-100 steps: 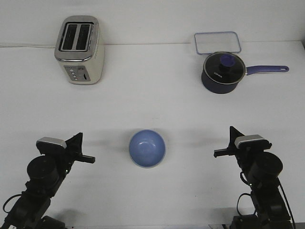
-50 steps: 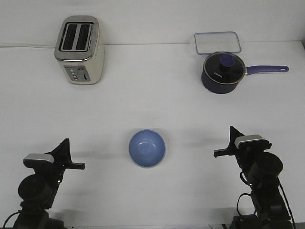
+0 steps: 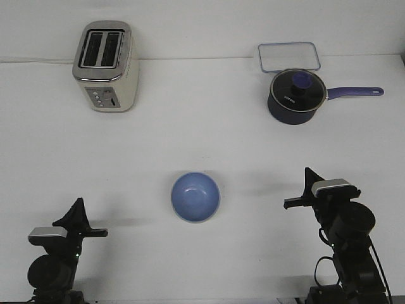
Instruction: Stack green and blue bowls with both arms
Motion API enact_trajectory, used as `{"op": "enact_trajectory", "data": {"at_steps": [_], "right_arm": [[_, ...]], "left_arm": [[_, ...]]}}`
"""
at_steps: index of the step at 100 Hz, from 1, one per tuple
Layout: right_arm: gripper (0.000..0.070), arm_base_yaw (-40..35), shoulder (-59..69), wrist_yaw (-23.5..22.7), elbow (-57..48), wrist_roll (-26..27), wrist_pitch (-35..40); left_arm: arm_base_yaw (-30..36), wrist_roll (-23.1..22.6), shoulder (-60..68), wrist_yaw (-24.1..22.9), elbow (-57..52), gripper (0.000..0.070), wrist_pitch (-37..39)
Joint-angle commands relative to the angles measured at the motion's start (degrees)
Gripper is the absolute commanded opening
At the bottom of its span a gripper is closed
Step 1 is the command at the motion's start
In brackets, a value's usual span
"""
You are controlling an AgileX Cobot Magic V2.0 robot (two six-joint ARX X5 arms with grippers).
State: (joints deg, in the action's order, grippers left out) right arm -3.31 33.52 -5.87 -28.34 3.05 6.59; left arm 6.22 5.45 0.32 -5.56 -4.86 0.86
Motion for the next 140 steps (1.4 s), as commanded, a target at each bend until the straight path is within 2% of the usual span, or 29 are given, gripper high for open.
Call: {"op": "enact_trajectory", "data": {"at_steps": [1, 32, 70, 140], "right_arm": [[0.0, 0.0, 0.2, -0.1, -0.6, 0.3, -0.7], [0.0, 0.0, 0.2, -0.1, -0.6, 0.3, -0.8], [0.0, 0.0, 0.2, -0.1, -0.6, 0.3, -0.8], [0.0, 0.0, 0.2, -0.1, -0.6, 0.3, -0.8]], "left_arm": [[0.0, -0.3, -0.2, 1.0, 0.8, 0.0014, 1.4], [0.0, -0.3, -0.2, 5.6, 3.8, 0.0014, 2.5], [-1.0, -0.7, -0.2, 5.7, 4.1, 0.0015, 5.9], [-1.0, -0.5, -0.2, 5.7, 4.0, 0.0014, 6.1]]}}
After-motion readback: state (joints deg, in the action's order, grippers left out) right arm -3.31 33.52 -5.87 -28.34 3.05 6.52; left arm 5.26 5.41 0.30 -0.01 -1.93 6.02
